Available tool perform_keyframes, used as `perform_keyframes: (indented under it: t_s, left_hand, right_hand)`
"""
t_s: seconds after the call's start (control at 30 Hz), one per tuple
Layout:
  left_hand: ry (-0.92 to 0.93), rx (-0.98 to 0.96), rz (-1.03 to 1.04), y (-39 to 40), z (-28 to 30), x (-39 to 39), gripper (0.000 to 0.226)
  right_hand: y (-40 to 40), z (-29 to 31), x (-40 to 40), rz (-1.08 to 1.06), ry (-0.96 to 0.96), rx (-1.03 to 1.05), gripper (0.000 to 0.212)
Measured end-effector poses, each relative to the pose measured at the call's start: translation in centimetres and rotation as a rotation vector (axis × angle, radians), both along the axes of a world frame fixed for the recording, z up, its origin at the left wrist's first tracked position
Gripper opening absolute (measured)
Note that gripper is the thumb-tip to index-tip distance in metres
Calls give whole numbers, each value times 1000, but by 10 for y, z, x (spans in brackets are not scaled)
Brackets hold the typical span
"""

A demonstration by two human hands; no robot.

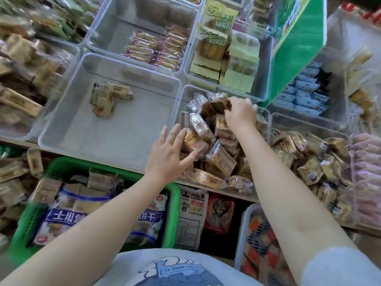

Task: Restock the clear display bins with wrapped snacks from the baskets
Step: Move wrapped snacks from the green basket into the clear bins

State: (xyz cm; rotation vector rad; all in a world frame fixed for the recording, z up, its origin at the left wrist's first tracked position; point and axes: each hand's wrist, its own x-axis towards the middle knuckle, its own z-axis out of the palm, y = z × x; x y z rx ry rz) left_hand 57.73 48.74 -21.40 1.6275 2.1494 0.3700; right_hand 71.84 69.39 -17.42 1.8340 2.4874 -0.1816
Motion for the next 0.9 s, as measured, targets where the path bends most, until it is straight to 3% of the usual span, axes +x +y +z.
perform_keyframes:
  t_s: [0.07,0.13,0.2,0.27,0.37,0.43,0.53,0.6,0.67,0.77,0.83,0.9]
  left_hand:
    - [-1,-1,-3,0,0,0,78]
    - [-5,1,-7,0,1,0,78]
    - [-5,-2,-13,0,3,0,79]
    - [-26,-19,-19,1,3,1,79]
    - [-176,50,-7,0,5,-5,70]
    - [-228,230,14,-18,10,-17,56]
    - [-64,518,106,-73,8,-48,23]
    - [46,463,205,-117,-6,-74,16]
    - [81,268,367,-151,-22,-100,15]
    - [45,-60,598,-170,-41,-130,42]
    - [22,-252,590,-168,-53,-139,85]
    - [34,-362,510,-164,-67,-137,111]
  right_hand:
    - [-4,10,-2,14,-85,-90,36]
    - [-20,23,-2,-15,-31,-119,45]
    - [-50,35,-1,-49,223,-43,43]
    - [-93,49,-3,-44,498,-13,28]
    - [-163,64,-11,-34,728,-140,16]
    - [-203,59,-17,-86,825,-243,17]
    - [-250,22,-29,-145,811,-400,16]
    - [-276,-6,-42,-193,763,-530,16]
    - [-296,-27,-56,-239,706,-630,18]
    - [-316,-39,-77,-256,641,-717,21]
    - [-325,-38,-87,-240,622,-740,21]
    - [-330,-36,-93,-237,611,-733,22]
